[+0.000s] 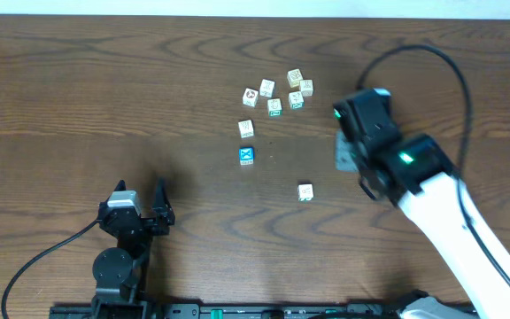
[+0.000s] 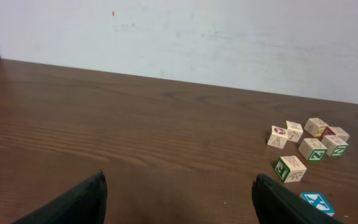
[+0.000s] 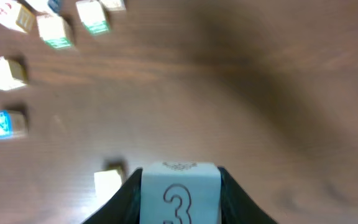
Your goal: Lift 4 blocks
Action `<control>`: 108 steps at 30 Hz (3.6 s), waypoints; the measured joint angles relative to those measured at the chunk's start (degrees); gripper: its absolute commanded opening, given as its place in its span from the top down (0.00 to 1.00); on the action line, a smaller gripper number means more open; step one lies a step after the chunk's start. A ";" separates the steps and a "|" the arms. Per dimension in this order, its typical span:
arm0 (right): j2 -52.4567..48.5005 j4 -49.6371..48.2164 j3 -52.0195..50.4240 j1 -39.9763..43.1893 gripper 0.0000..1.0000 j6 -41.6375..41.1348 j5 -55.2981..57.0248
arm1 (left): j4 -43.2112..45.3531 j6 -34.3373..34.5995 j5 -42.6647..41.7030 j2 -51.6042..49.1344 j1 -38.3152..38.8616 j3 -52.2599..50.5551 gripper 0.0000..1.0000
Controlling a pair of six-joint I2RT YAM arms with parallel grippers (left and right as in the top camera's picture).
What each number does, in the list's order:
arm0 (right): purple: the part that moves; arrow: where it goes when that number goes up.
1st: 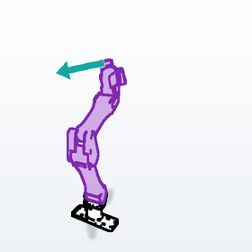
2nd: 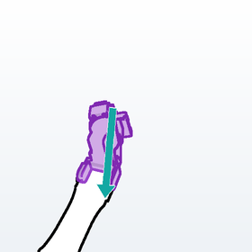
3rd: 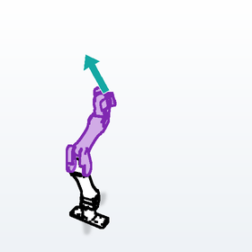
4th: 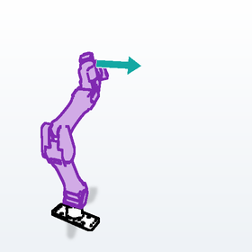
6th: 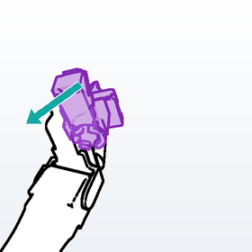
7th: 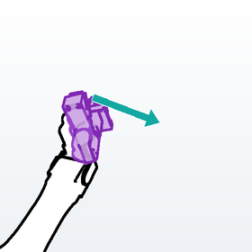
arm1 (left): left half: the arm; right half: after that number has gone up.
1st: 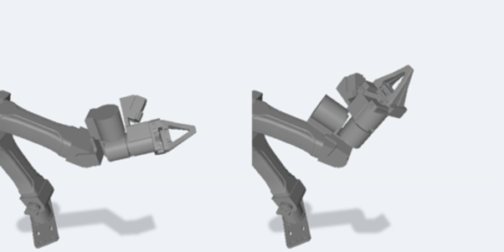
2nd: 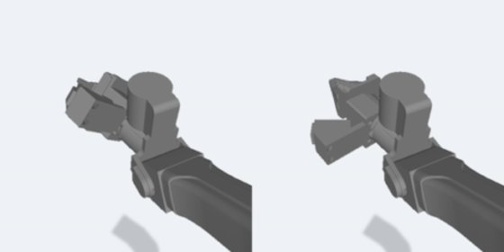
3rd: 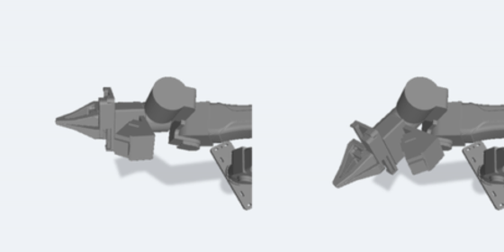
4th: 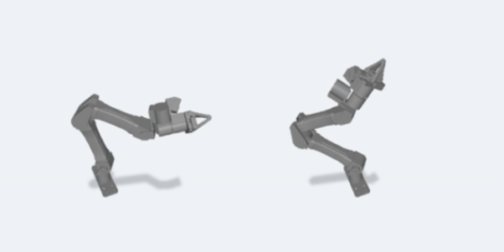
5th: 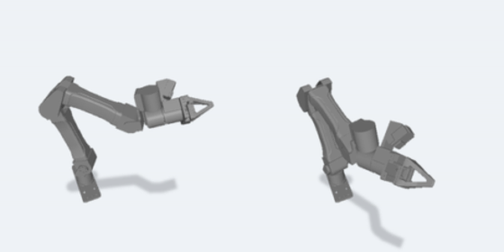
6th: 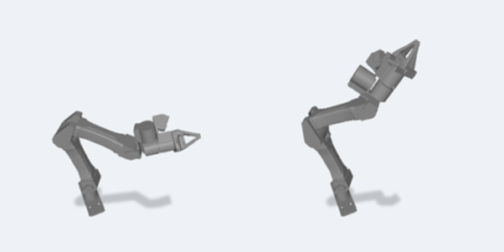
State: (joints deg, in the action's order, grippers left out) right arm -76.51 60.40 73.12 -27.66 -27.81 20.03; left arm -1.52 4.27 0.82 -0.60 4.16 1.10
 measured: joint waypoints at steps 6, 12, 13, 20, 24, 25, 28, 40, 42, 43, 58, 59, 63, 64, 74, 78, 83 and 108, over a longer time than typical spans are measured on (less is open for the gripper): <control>11.74 6.08 -7.91 0.00 0.83 -4.68 0.66 | -0.04 0.00 0.00 0.00 0.00 0.00 0.25; 20.44 -6.91 -26.95 0.00 0.69 -8.17 -4.00 | -0.13 0.00 0.02 0.02 0.00 0.07 0.25; 20.87 -9.90 -30.05 0.00 0.69 -8.52 -4.72 | -0.13 0.00 0.04 0.00 0.00 0.07 0.25; 17.42 -26.43 -41.05 0.00 0.62 -8.96 -8.59 | -0.13 0.00 0.22 0.00 0.00 0.07 0.25; 12.24 -36.00 -41.05 0.00 0.62 -6.88 -11.93 | -0.13 0.00 0.22 0.00 0.00 0.07 0.25; 10.82 -37.97 -41.03 0.00 0.62 -6.19 -12.81 | -0.13 0.00 0.24 0.00 0.00 0.07 0.25; 6.93 -41.00 -41.03 0.00 0.68 -4.74 -14.32 | -0.13 0.00 0.24 0.00 0.00 0.07 0.25; 3.61 -38.77 -39.93 0.00 0.52 -2.34 -15.93 | -0.13 0.00 0.26 0.00 0.00 0.07 0.25; 4.13 -35.78 -38.27 0.00 0.50 -1.20 -16.13 | -0.13 0.00 0.26 0.00 0.00 0.07 0.25; 4.50 -33.75 -37.20 0.00 0.50 -0.57 -16.24 | -0.11 0.02 0.26 0.00 0.00 0.07 0.25; 7.06 -11.52 -32.81 0.00 0.38 -5.07 -12.94 | -0.13 0.00 0.26 0.00 0.00 0.07 0.25; 7.06 -10.67 -32.81 0.00 0.38 -5.11 -12.90 | -0.13 0.00 0.26 0.00 0.00 0.07 0.25; 7.06 -8.92 -32.81 0.00 0.37 -4.42 -12.92 | -0.13 0.00 0.26 0.00 0.00 0.07 0.25; 7.06 -8.61 -32.81 0.00 0.37 -3.80 -12.96 | -0.13 0.00 0.26 0.00 0.00 0.07 0.25; 7.06 -5.27 -32.81 0.76 0.43 -5.88 -14.25 | -0.13 0.00 0.24 0.02 0.00 0.07 0.25; 7.06 -5.40 -32.81 0.96 0.46 -14.08 -14.67 | -0.13 0.00 0.24 0.00 0.00 0.07 0.25; 7.06 -5.40 -32.81 0.98 0.45 -22.32 -15.10 | -0.13 0.00 0.26 0.00 0.00 0.07 0.25; -0.94 -9.14 -33.22 0.98 0.43 -28.83 -11.26 | -0.13 0.00 0.24 0.00 0.00 0.07 0.25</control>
State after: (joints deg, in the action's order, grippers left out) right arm -77.45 51.27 39.90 -26.68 -56.64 8.78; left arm -1.65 4.27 1.06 -0.60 4.16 1.17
